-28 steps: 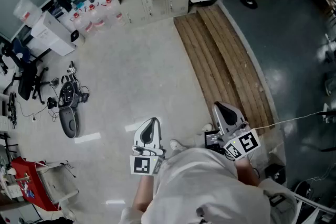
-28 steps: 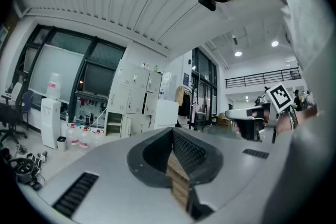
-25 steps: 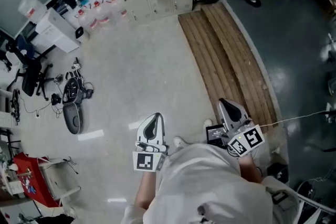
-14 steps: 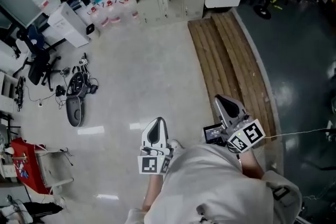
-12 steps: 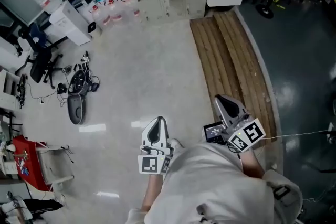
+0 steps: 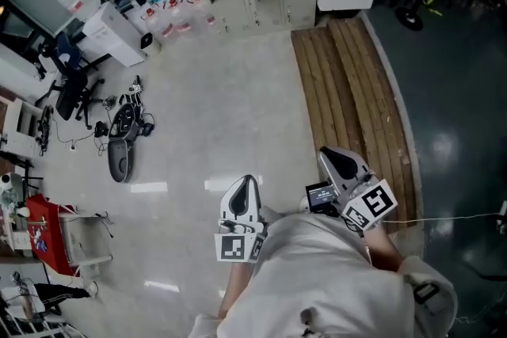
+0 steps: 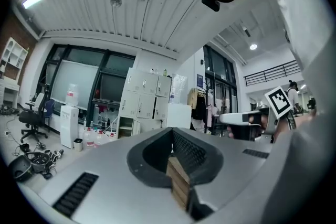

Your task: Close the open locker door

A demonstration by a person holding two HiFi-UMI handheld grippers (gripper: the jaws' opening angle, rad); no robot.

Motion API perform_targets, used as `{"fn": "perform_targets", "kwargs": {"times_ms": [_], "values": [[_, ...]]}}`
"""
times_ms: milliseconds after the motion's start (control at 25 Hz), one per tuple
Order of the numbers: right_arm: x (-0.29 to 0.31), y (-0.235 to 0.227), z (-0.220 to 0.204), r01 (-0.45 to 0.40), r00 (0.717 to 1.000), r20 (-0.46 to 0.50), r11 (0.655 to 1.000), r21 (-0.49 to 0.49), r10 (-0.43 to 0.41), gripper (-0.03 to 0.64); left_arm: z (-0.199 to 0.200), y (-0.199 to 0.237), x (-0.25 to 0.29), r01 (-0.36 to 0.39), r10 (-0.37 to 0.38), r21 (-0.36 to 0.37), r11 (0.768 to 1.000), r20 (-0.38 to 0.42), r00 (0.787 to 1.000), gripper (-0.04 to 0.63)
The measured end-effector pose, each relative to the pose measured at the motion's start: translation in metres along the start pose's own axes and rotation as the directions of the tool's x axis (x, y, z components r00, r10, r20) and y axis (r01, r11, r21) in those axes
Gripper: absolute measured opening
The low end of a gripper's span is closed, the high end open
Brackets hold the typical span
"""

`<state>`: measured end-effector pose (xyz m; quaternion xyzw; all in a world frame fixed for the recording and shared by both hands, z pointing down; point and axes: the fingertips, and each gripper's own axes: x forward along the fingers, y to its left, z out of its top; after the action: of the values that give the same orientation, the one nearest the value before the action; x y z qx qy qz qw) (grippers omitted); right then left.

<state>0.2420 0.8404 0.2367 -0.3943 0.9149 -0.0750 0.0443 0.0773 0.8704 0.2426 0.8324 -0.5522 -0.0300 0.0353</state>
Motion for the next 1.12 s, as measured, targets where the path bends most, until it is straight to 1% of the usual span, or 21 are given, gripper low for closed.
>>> {"fn": "perform_targets", "kwargs": {"times_ms": [120,240,360,520,680,840,920,1000,1120], "values": [[-0.003,-0.01,-0.004,-0.001,1.0,-0.009,1.0,0.028,0.001,0.028,0.0,-0.006,0.008,0.0,0.0,0.01,1.0,-0.012,1.0,0.008],[0.007,-0.017,-0.011,0.0,1.0,-0.015,0.999,0.049,0.001,0.028,-0.009,0.005,0.016,-0.019,0.019,0.009,1.0,-0.034,0.999,0.008],[0.025,-0.024,-0.016,0.001,1.0,-0.021,0.999,0.04,-0.001,0.028,-0.01,0.019,0.03,-0.026,0.026,-0.015,1.0,-0.012,1.0,0.008],[0.051,-0.039,-0.022,0.033,0.999,-0.045,0.999,0.038,-0.032,0.028,-0.02,0.043,0.058,-0.011,0.01,-0.054,0.998,-0.02,1.0,0.008],[0.089,-0.063,-0.02,0.047,0.996,-0.074,0.998,0.032,-0.045,0.028,-0.014,0.071,0.103,0.007,-0.007,-0.06,0.998,0.007,1.0,0.008],[0.135,-0.087,-0.007,0.067,0.995,-0.069,0.998,-0.004,-0.067,0.029,-0.005,0.104,0.147,0.02,-0.017,-0.077,0.997,0.04,0.999,0.008],[0.159,-0.097,0.0,0.088,0.994,-0.06,0.996,-0.008,-0.089,0.028,0.0,0.123,0.165,0.014,-0.011,-0.08,0.997,0.029,1.0,0.008],[0.181,-0.103,0.003,0.1,0.993,-0.055,0.995,-0.007,-0.1,0.029,0.005,0.14,0.179,0.024,-0.022,-0.07,0.997,0.031,0.999,0.008],[0.214,-0.106,0.004,0.096,0.994,-0.051,0.995,-0.02,-0.097,0.029,0.017,0.165,0.196,0.046,-0.042,-0.054,0.997,0.07,0.997,0.008]]}}
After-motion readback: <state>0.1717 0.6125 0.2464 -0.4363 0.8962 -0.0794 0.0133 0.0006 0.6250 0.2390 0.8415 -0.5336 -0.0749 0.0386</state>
